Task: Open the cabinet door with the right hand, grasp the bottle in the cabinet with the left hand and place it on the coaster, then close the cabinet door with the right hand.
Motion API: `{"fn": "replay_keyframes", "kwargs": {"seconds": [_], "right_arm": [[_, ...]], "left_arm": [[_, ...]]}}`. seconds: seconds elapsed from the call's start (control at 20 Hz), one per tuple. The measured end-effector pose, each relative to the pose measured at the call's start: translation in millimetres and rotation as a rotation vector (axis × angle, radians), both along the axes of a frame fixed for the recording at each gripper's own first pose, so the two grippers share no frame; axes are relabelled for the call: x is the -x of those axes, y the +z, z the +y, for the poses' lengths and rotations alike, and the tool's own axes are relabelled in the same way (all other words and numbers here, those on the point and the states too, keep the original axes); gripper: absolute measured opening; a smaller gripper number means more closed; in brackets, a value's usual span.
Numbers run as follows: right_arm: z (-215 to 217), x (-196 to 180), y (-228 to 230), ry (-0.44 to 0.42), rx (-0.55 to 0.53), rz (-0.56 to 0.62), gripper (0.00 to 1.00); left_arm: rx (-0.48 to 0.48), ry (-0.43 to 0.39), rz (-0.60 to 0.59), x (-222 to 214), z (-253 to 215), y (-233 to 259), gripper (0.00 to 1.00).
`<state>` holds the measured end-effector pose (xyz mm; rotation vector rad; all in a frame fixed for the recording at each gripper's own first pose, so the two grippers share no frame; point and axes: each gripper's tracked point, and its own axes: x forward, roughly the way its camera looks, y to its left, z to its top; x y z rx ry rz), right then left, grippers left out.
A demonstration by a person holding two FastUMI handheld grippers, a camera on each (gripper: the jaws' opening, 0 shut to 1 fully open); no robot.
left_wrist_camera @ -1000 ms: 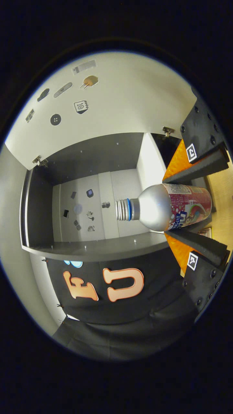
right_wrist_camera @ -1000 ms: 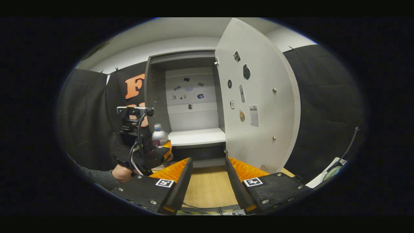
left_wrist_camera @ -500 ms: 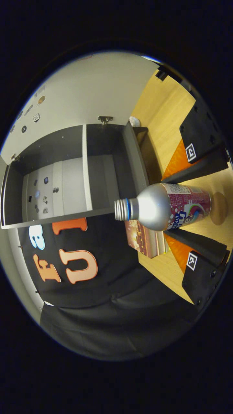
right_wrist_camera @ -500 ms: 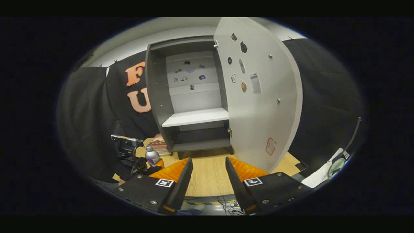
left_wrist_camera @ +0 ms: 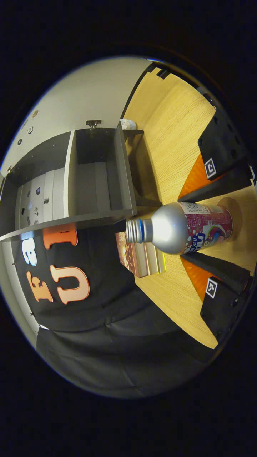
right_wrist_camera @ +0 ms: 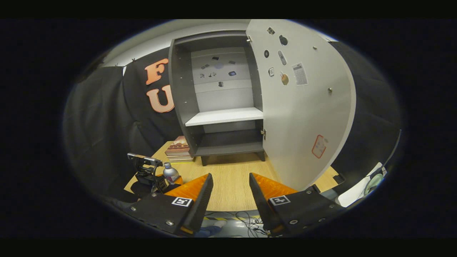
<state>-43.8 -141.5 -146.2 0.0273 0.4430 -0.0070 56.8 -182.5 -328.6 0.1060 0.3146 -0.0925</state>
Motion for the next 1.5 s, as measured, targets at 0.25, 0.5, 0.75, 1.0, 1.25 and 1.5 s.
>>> {"fn": "replay_keyframes", "kwargs": {"seconds": [0.25,0.5,0.75,1.0,1.25,1.5], "right_arm": [[7.0,4.3,-3.6,0.015,-0.001,0.014,0.64],[11.0,9.9,-3.5,0.021,-0.013,0.015,0.64],[11.1,18.1,-5.2,0.019,-0.031,0.019,0.64],[8.7,26.1,-1.9,0.020,-0.034,0.011,0.65],[5.4,34.2,2.3,0.018,-0.048,-0.002,0.65],[-1.6,41.2,16.8,0.008,-0.071,-0.047,0.65]], "left_arm": [[0.022,0.021,0.020,9.1,5.7,-8.6,0.86],[0.026,0.043,0.045,22.4,7.0,-8.8,0.87],[0.058,0.053,0.075,33.6,7.4,-12.8,0.88],[0.061,0.053,0.058,37.5,6.1,-5.7,0.89],[0.065,0.046,0.026,41.6,1.2,12.7,0.95],[0.050,0.045,-0.030,43.7,3.7,44.3,0.95]]}}
